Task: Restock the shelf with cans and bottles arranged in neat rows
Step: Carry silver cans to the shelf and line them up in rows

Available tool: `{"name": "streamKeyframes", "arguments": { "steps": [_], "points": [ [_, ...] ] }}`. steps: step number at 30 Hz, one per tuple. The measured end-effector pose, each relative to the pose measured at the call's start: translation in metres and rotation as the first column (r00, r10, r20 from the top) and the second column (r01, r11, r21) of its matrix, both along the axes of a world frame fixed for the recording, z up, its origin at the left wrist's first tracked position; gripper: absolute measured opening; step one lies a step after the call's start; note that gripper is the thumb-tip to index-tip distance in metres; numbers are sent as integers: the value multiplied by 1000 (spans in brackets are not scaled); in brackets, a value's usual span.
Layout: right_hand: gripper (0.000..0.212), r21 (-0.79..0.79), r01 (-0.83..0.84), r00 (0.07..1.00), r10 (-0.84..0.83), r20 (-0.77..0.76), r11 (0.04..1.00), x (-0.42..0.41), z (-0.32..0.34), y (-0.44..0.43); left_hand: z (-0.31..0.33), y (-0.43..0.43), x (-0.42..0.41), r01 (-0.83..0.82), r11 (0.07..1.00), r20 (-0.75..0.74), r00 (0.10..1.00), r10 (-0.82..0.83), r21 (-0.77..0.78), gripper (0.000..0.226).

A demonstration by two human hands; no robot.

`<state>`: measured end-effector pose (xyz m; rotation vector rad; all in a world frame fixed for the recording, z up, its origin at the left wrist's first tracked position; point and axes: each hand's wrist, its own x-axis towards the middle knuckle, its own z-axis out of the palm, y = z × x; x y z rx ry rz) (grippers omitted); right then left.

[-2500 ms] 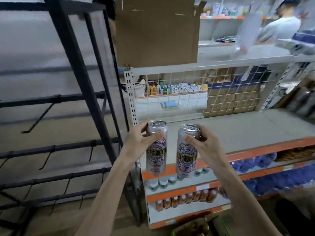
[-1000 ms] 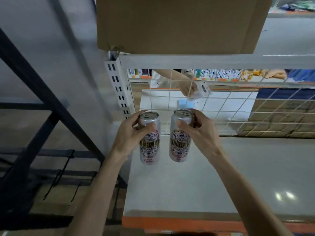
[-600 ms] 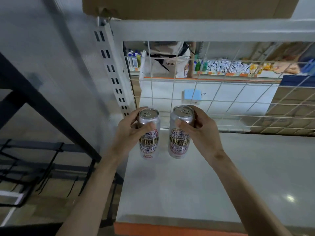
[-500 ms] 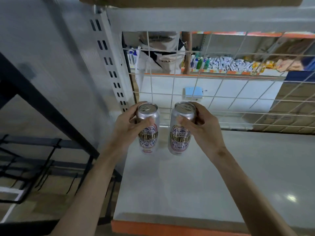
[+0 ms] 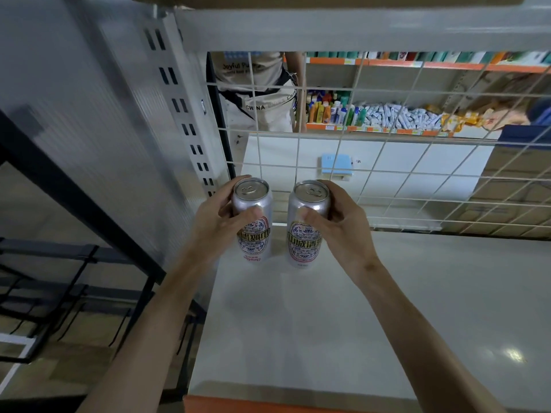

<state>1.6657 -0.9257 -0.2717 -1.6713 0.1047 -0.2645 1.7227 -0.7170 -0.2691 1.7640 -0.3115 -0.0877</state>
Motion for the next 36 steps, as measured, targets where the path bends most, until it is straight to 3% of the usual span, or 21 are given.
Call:
{"name": "streamKeyframes", "arguments": {
  "steps": [25, 36],
  "points": [
    [59, 2, -54, 998, 54, -19, 999, 14, -18, 12, -13, 29, 15, 130, 991, -61, 990, -130, 4, 59],
    [61, 12, -84, 996, 85, -30, 996, 5, -20, 9, -18, 34, 7, 109, 994, -37, 993, -109, 9, 73]
  ]
}}
